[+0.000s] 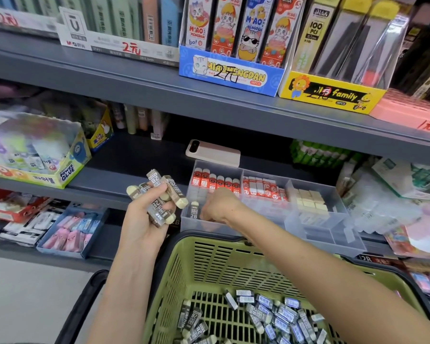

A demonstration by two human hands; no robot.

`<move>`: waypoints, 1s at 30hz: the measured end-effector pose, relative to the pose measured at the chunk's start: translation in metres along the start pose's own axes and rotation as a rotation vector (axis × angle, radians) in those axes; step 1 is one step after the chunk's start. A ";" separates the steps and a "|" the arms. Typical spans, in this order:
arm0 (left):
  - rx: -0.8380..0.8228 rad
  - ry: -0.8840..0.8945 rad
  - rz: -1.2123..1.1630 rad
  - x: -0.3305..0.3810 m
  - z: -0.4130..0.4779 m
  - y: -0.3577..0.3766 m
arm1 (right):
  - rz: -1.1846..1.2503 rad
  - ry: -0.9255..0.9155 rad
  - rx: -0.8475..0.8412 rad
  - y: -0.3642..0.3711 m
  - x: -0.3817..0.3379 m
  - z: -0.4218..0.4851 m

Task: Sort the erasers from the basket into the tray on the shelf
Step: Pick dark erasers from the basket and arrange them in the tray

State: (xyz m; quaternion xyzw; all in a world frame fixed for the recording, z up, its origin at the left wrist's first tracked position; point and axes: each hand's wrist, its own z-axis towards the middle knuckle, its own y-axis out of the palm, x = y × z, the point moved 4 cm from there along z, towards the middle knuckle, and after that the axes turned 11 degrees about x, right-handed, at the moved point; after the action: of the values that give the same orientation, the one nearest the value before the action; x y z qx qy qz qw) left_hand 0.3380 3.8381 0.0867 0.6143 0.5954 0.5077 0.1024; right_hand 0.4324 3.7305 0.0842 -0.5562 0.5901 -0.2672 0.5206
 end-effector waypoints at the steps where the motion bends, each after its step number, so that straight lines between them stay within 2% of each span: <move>1: 0.005 -0.003 -0.001 0.000 0.000 0.000 | -0.006 0.000 0.010 0.000 0.001 0.001; 3: 0.006 -0.005 -0.003 0.000 0.000 0.001 | 0.120 0.010 -0.011 0.002 0.005 0.001; 5: 0.001 -0.003 0.009 0.000 0.000 0.001 | 0.373 0.028 -0.025 0.002 0.007 -0.003; 7: -0.001 -0.001 0.033 0.000 -0.001 0.001 | 0.484 0.005 -0.003 -0.001 0.008 -0.009; 12: -0.004 0.016 0.049 -0.001 0.000 0.002 | 0.483 -0.094 -0.097 -0.007 0.003 -0.019; 16: 0.001 0.022 0.077 -0.002 0.000 0.002 | 0.425 -0.093 -0.170 -0.011 0.001 -0.024; 20: -0.013 0.006 0.081 -0.002 0.001 0.001 | 0.485 -0.105 -0.058 -0.013 0.005 -0.020; 24: -0.028 0.011 0.106 -0.004 0.003 0.000 | 0.411 -0.156 -0.073 -0.011 0.004 -0.022; 26: -0.044 0.014 0.116 -0.005 0.003 0.000 | 0.427 -0.176 -0.019 -0.015 0.001 -0.025; 28: -0.058 0.027 0.113 -0.005 0.003 0.002 | 0.607 -0.204 0.093 -0.027 -0.003 -0.031; 30: -0.092 0.047 0.118 -0.005 0.003 0.004 | 0.852 -0.255 0.104 -0.040 -0.008 -0.039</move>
State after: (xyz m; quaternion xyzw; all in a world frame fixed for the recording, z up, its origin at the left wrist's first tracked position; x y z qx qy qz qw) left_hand 0.3440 3.8338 0.0858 0.6307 0.5366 0.5539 0.0863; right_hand 0.4105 3.7182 0.1346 -0.2653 0.6833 0.0125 0.6801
